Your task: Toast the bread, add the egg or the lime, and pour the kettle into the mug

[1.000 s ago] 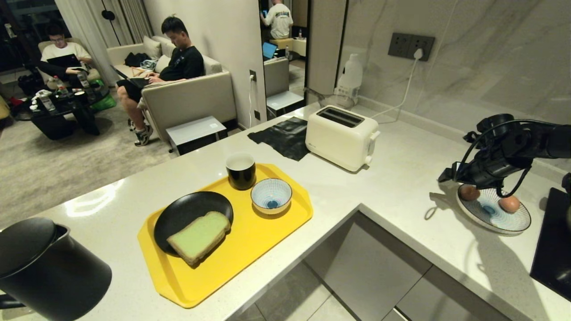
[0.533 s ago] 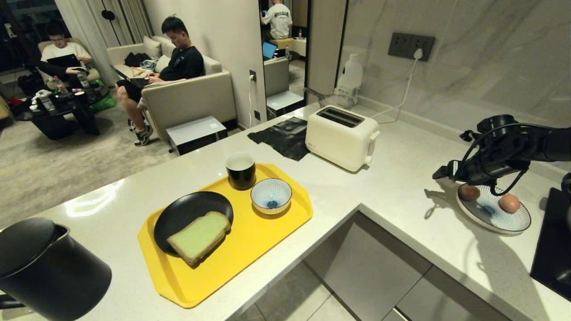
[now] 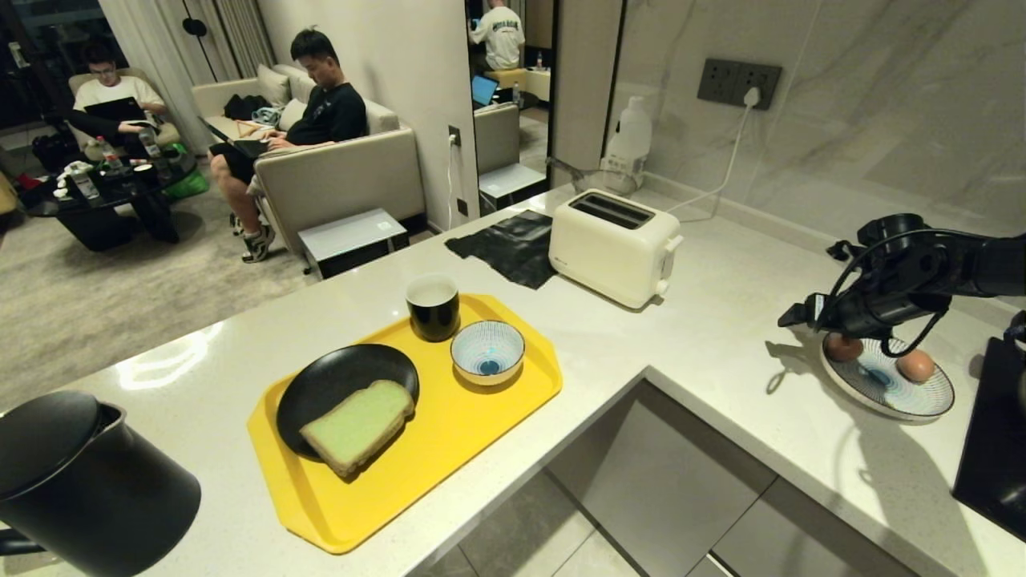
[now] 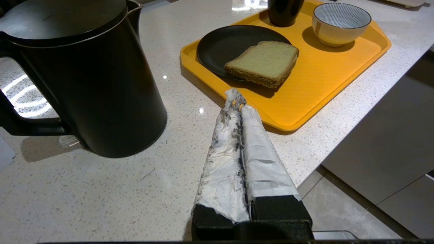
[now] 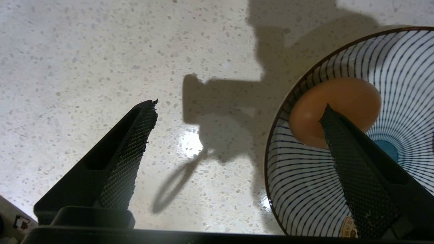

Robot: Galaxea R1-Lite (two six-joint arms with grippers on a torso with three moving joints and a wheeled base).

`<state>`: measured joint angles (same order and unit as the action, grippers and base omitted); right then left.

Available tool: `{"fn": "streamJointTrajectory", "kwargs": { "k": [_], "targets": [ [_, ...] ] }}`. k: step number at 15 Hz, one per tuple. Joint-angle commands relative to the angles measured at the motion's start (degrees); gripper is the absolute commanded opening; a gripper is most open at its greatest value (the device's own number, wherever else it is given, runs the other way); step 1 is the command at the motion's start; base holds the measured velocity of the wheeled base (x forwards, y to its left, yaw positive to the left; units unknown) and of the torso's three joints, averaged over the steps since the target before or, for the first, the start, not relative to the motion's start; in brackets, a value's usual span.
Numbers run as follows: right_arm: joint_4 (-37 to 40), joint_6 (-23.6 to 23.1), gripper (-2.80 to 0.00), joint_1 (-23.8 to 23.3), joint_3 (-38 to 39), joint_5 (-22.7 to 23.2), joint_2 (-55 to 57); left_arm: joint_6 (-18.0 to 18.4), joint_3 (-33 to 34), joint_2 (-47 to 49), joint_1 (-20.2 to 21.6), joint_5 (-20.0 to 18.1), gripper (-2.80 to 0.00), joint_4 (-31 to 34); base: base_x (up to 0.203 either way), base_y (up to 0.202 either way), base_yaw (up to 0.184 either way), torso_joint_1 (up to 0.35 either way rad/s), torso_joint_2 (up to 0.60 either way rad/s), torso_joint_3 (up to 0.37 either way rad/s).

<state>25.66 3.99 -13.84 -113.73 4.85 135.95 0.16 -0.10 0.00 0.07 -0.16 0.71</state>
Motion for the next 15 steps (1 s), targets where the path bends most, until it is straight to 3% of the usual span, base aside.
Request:
{"fn": "streamJointTrajectory", "kwargs": {
  "k": [1, 7, 11, 15],
  "targets": [
    [0.47, -0.09, 0.00, -0.80, 0.00, -0.02, 0.46, 0.01, 0.01, -0.18, 0.01, -0.01, -2.80, 0.00, 0.000, 0.000, 0.000, 0.000, 0.00, 0.000],
    [8.40, 0.02, 0.00, -4.49, 0.08, -1.43, -1.14, 0.01, 0.01, -0.18, 0.01, -0.01, -2.80, 0.00, 0.000, 0.000, 0.000, 0.000, 0.00, 0.000],
    [8.88, -0.12, 0.00, -6.82, 0.03, 2.27, -3.88, 0.01, 0.01, -0.18, 0.01, -0.01, -2.80, 0.00, 0.000, 0.000, 0.000, 0.000, 0.00, 0.000],
    [8.80, -0.71, 0.00, -6.98, 0.00, 0.08, -3.25, 0.01, 0.01, -0.18, 0.01, -0.01, -2.80, 0.00, 0.000, 0.000, 0.000, 0.000, 0.00, 0.000]
  ]
}}
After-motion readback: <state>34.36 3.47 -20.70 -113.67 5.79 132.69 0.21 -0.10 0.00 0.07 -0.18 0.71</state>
